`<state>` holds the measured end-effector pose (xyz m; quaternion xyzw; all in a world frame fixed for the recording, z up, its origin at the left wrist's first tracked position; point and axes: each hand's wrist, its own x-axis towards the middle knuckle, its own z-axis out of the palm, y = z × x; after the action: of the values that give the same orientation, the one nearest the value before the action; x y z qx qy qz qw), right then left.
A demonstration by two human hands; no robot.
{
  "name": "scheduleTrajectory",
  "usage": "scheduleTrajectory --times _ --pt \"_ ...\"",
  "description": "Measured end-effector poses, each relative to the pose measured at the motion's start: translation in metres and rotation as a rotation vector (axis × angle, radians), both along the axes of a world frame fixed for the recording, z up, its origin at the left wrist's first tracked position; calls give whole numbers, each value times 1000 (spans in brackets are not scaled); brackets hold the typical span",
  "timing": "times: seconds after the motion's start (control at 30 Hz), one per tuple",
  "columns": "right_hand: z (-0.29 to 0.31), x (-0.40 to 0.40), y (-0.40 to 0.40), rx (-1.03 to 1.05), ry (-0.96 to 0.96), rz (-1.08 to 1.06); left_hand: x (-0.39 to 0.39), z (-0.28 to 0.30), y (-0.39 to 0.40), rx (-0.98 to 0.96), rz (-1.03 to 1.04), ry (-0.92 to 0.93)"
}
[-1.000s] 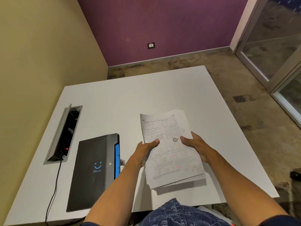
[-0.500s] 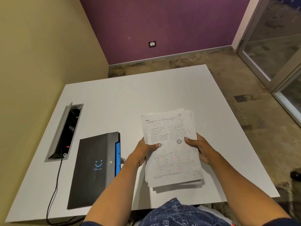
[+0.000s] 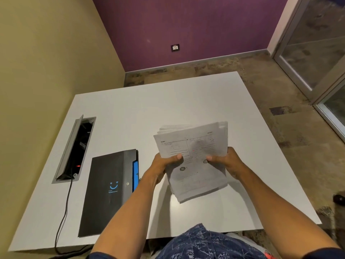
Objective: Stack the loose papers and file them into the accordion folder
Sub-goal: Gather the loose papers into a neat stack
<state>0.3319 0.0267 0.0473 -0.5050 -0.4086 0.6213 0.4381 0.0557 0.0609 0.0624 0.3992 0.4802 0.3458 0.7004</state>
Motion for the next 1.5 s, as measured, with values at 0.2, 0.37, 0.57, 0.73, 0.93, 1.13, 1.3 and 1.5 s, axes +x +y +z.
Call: scheduleTrajectory --times 0.2,0.37,0.57,0.73,0.93,1.13,1.3,1.5 --pt "4 -1 0 47 28 11 1 23 4 105 -159 61" --pt "0 5 0 71 32 -28 1 31 11 148 -197 59" --pt "-24 12 -14 -33 -13 -26 2 5 5 99 -227 193" --pt "-28 3 -15 -58 7 -36 2 -16 -1 58 -125 290" --pt "-26 -17 -9 -61 -6 -78 2 -22 -4 -6 87 264" --pt "-37 -29 -13 -136 -35 -54 5 -28 -7 -152 196 221" --pt "-50 -48 -14 -163 -129 -57 -17 -45 -13 -140 190 676" --pt "-67 -57 -13 -173 -299 -68 -45 -50 -27 17 148 871"
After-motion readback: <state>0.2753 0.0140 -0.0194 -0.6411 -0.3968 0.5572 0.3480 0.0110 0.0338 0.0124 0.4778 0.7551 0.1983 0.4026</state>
